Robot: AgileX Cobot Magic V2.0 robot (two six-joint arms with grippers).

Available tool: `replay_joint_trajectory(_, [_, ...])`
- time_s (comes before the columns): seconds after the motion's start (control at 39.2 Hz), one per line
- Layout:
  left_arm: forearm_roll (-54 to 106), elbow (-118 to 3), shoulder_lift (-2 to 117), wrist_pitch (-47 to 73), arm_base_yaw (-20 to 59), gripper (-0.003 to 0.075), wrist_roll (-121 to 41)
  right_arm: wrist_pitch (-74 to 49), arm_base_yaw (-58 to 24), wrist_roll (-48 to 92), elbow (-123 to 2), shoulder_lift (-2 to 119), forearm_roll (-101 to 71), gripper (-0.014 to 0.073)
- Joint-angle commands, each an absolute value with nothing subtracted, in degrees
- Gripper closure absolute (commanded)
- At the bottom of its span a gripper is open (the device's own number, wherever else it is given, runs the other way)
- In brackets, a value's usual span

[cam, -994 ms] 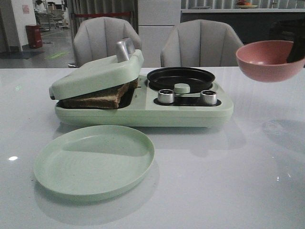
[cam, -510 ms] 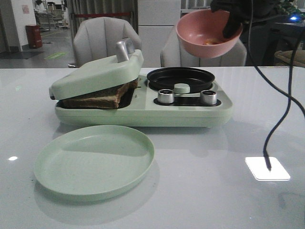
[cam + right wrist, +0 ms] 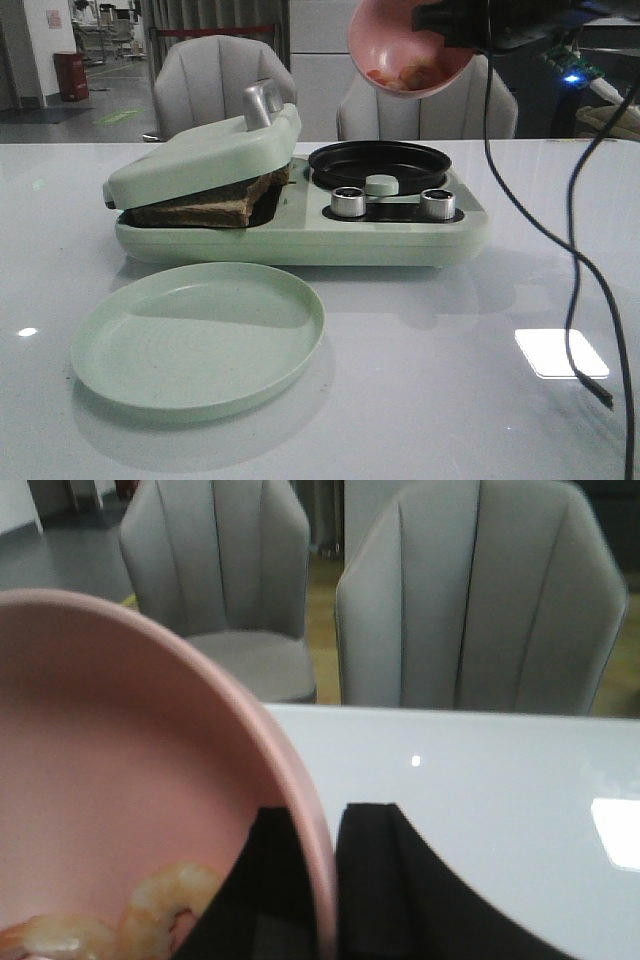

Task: Make breakfast with bread and shrimp
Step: 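Tilt the pink bowl over the black pan to pour the shrimp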

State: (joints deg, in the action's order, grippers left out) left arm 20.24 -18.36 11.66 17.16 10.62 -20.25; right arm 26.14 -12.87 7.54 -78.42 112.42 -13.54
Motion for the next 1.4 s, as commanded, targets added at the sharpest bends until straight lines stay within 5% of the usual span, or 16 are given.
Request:
replay_joint_trajectory(0.0, [21.09, -19.92, 12.22, 12.49, 11.06, 0.0601, -19.58, 43.78, -12.92, 8.18, -77.47, 110.71, -8.94, 0.0461])
replay_joint_trajectory(0.48, [21.09, -19.92, 12.22, 12.49, 11.06, 0.0601, -19.58, 73.99, -12.92, 14.55, -76.34, 119.64, 2.45, 0.0461])
replay_joint_trajectory(1.05, [21.09, -19.92, 12.22, 12.49, 11.06, 0.0601, -19.58, 74.37, -12.92, 46.75, -80.00, 124.63, 6.30, 0.0461])
replay_joint_trajectory(1.38, [21.09, -19.92, 12.22, 12.49, 11.06, 0.0601, -19.58, 73.11, -12.92, 45.82, -84.42, 124.63, 7.48, 0.0461])
